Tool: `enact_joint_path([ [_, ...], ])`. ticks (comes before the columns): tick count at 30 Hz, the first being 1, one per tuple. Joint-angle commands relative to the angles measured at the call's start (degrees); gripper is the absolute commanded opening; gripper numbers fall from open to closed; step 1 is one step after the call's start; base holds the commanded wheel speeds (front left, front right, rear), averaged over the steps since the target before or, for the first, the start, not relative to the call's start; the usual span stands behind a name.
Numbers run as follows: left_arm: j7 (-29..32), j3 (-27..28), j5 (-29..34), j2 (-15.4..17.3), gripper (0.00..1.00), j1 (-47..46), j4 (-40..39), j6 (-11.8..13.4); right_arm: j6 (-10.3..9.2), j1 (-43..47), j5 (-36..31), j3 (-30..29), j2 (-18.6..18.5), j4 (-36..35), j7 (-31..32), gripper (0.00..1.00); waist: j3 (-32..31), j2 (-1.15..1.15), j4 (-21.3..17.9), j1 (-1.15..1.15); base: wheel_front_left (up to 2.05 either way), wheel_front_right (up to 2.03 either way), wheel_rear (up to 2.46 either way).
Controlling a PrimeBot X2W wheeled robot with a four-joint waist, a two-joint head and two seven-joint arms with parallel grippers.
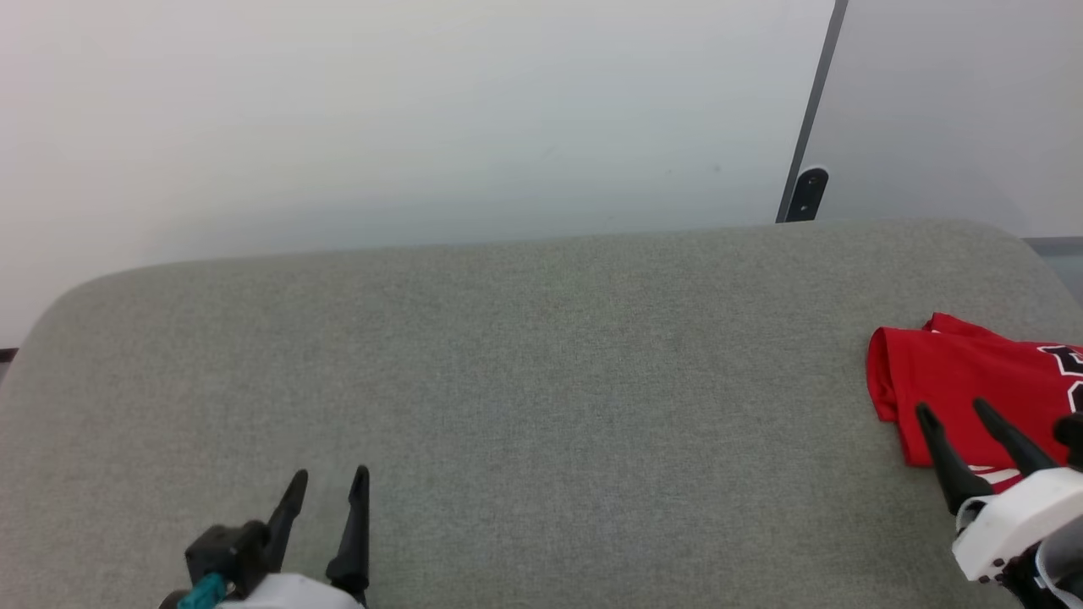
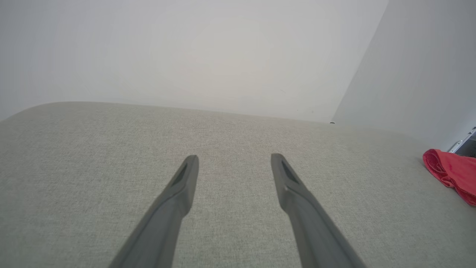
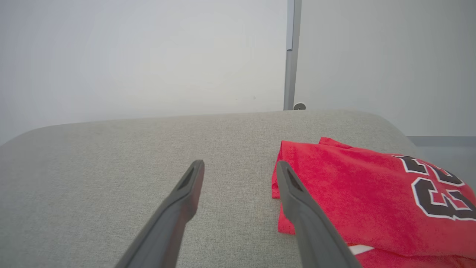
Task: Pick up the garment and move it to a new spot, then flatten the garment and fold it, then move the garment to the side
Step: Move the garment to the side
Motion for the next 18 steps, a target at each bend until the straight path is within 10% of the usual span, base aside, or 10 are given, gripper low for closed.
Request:
enact_joint_path([
  [1,-0.29,0.24,0.41,0.39,1.00,1.30,-0.70,0.16,-0.07,1.72,-0.82,-1.73,0.64,-1.40,0.49,1.00,-0.38,0.00,-0.04,0.00,0.00,0.00,0.00],
  [18,0.45,1.77,1.47,2.01,1.00,14.97,-16.15,4.32,-0.06,17.49,-6.88,-14.99,6.23,-19.79,7.05,1.00,-1.13,0.00,0.49,0.00,0.00,0.00,0.00],
])
